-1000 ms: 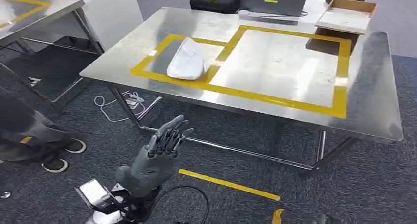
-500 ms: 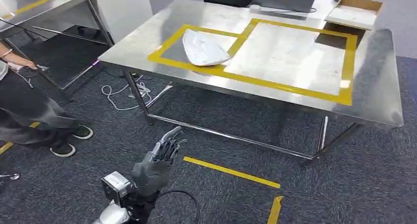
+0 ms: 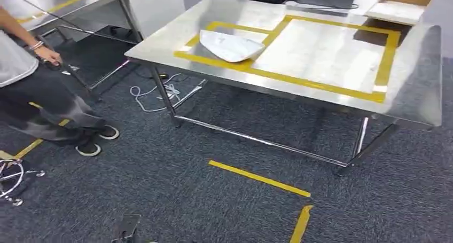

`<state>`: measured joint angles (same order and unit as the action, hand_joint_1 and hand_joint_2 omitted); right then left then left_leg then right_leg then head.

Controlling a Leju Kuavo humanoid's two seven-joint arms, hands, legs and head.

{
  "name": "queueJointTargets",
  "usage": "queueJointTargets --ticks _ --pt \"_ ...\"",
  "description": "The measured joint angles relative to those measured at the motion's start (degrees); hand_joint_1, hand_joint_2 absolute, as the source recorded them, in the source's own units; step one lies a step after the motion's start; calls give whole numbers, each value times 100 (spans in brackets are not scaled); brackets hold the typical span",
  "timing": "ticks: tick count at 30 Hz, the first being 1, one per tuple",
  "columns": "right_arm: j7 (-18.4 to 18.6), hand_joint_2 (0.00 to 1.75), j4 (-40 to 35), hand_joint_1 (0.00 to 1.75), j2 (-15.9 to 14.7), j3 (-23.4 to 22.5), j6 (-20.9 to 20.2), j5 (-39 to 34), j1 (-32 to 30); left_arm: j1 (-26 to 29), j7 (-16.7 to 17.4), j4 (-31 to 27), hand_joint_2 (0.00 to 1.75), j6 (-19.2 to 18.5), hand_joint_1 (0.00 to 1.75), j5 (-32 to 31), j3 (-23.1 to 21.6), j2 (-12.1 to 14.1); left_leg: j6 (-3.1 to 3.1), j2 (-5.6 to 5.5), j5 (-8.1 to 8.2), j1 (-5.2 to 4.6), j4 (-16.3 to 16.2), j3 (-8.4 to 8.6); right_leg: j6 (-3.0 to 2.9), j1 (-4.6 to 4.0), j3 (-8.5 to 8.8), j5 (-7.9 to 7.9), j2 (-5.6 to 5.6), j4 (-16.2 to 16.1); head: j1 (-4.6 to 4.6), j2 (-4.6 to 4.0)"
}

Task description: Take the parts from the cabinet and place them on the table.

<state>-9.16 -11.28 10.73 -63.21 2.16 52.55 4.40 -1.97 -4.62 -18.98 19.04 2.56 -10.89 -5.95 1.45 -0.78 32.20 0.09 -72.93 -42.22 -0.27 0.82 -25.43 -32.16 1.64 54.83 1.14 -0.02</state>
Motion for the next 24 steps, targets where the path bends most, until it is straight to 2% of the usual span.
queueJointTargets --ticks 1,2,4,5,6,7,9,10,11,12,13,14,15,16,17,18,19,20,21,22,23,24 --pt "-2 0 0 0 -2 128 -2 178 0 12 349 176 0 -121 0 -349 -140 8 14 9 29 20 -222 -7 4 0 -11 3 68 6 -2 0" --pt "-24 0 0 0 0 212 -13 255 1 42 513 267 0 -215 0 -491 -269 28 20 17 -51 38 -178 103 7 0 -22 5 124 13 -2 0" --pt "-142 0 0 0 0 365 -50 266 8 75 591 369 0 -369 0 -634 -454 66 10 70 -413 54 564 593 31 0 -20 -8 239 28 0 0" --pt "-182 0 2 0 4 395 -63 257 18 60 589 406 0 -406 0 -659 -506 68 -5 175 -594 52 1064 891 53 0 69 -22 296 38 4 0" --pt "-221 0 0 0 13 415 -72 224 21 38 560 441 0 -420 0 -658 -535 77 -24 395 -518 17 1365 1080 84 -26 -26 -40 348 39 2 0" --pt "-225 0 4 0 20 432 -90 209 32 13 497 506 0 -400 0 -628 -563 96 -91 423 -522 -34 1414 1090 116 -44 -26 -38 388 57 2 2" --pt "-208 0 4 0 22 450 -107 214 40 24 381 565 0 -341 0 -571 -594 114 -155 366 -469 -46 1439 1060 157 -53 57 -38 453 57 2 0" --pt "-151 0 7 0 31 489 -111 244 50 27 222 615 0 -260 0 -521 -602 114 -205 314 -450 -47 1464 1026 196 -63 49 -25 506 55 -4 0" --pt "-118 0 7 0 31 513 -114 268 49 33 112 629 0 -207 0 -505 -607 111 -262 258 -488 21 1544 1054 239 -44 -1 -119 386 78 2 2" --pt "-103 0 7 0 31 544 -122 305 48 29 -48 639 0 -112 0 -499 -609 118 -290 225 -500 16 1556 1049 252 -33 -68 -227 83 219 -24 0" --pt "-79 0 7 0 31 566 -129 345 47 1 -170 644 0 -50 0 -508 -616 116 -316 170 -514 14 1555 1030 256 -20 -250 -409 -63 582 -33 0" --pt "-61 0 9 0 31 583 -133 380 38 -31 -247 644 0 -30 0 -540 -624 98 -335 118 -512 5 1555 1016 258 -15 -466 -575 -116 1004 -31 2" --pt "-57 0 13 0 31 611 -157 423 19 -71 -284 650 0 5 0 -606 -640 83 -351 42 -515 -10 1555 1003 261 -19 -765 -761 -147 1556 -33 0" --pt "-55 0 17 0 31 633 -195 417 8 -102 -176 668 0 57 0 -784 -697 63 -362 -36 -521 -25 1552 997 264 -23 -1005 -820 -154 1939 -35 0" --pt "-55 0 17 0 31 642 -223 395 -3 -113 -34 690 0 110 0 -1003 -782 50 -363 -103 -522 -37 1551 1002 256 -23 -1068 -709 -155 1966 -31 0" --pt "-55 0 17 0 31 646 -251 360 -3 -121 148 716 0 149 0 -1241 -916 48 -363 -171 -523 -45 1544 1009 239 -24 -1025 -479 -162 1747 -31 0" --pt "-57 0 17 0 31 651 -271 340 2 -120 259 729 0 160 0 -1380 -1020 50 -362 -229 -523 -50 1537 1013 225 -25 -892 -222 -178 1390 -28 0" --pt "-57 0 17 0 31 651 -282 308 10 -117 325 731 0 160 0 -1410 -1138 55 -361 -315 -522 -52 1518 1016 196 -23 -623 154 -283 746 -31 0" --pt "-61 0 17 0 31 651 -289 283 10 -116 368 731 0 155 0 -1404 -1188 50 -357 -361 -523 -41 1505 998 166 -12 -485 216 -552 404 -31 0" --pt "-70 0 17 0 31 653 -302 246 2 -137 412 733 0 136 0 -1375 -1206 52 -323 -424 -527 -73 1449 939 166 17 -467 195 -759 294 -24 0" --pt "-77 0 17 0 31 651 -302 222 11 -138 438 736 0 114 0 -1360 -1212 52 -297 -477 -543 -41 1445 889 174 15 -402 146 -718 243 -24 0" --pt "-81 0 20 0 31 651 -308 198 8 -121 473 749 0 101 0 -1323 -1245 52 -228 -558 -586 -6 1468 847 149 -18 -421 158 -658 275 -20 0"
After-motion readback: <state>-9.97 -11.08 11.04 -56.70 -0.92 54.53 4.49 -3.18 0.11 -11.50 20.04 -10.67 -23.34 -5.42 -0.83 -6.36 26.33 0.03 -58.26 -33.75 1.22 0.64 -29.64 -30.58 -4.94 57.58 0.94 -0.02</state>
